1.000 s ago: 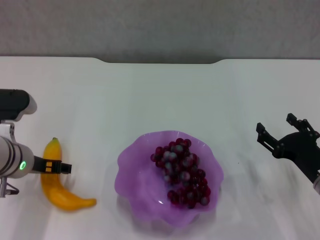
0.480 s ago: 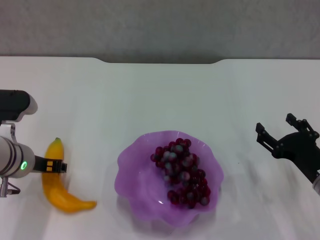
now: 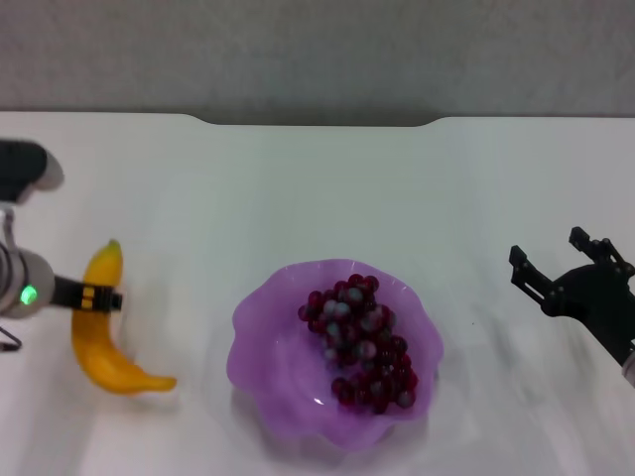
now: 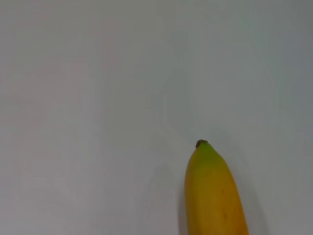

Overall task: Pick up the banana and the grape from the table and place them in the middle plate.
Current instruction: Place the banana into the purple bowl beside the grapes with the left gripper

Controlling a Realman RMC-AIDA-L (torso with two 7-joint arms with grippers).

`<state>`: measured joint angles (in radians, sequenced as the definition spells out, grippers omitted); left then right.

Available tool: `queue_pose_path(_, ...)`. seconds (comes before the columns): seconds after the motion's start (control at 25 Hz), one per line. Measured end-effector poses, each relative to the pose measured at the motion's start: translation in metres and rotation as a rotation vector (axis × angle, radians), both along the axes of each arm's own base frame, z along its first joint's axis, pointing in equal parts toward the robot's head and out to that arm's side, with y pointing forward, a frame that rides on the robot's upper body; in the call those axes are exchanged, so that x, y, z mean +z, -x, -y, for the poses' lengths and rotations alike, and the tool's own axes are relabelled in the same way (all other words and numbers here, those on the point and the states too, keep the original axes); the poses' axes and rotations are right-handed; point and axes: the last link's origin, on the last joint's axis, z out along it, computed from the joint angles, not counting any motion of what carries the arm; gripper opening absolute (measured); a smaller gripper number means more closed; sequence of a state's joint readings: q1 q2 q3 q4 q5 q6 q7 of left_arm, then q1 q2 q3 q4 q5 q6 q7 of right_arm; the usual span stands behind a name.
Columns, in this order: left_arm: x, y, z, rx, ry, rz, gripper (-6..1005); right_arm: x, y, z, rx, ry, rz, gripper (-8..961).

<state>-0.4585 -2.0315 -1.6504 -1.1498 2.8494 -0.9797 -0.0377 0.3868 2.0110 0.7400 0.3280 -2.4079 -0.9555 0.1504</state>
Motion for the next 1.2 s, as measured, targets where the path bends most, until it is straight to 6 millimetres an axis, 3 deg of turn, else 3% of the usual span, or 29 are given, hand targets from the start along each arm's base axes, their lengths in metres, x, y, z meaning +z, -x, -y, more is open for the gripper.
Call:
queue_pose_path(0.16, 0.029, -0.026, 0.006, -0.054, 0.072, 0.085, 510, 0.000, 0.000, 0.000, 0.001, 0.001, 0.003, 881)
queue_pose_path(0.32, 0.029, -0.055, 0.013, -0.168, 0.151, 0.291, 517, 0.000, -0.001, 0.000, -0.001, 0.000, 0.003, 881)
queue_pose_path(0.48, 0.003, -0.071, 0.016, -0.247, 0.165, 0.423, 524, 0.001, 0.001, -0.002, 0.003, -0.002, 0.001, 881)
queue_pose_path(0.76, -0.058, -0.082, 0.022, -0.323, 0.151, 0.447, 537, 0.001, 0.002, -0.003, 0.005, -0.001, 0.002, 881)
queue_pose_path(0.96, -0.074, -0.070, 0.028, -0.280, 0.150, 0.439, 545, 0.001, 0.002, -0.003, 0.004, -0.002, 0.002, 881)
queue_pose_path(1.2, -0.077, -0.068, 0.027, -0.267, 0.156, 0.437, 556, 0.001, 0.002, -0.003, 0.005, -0.001, 0.002, 880)
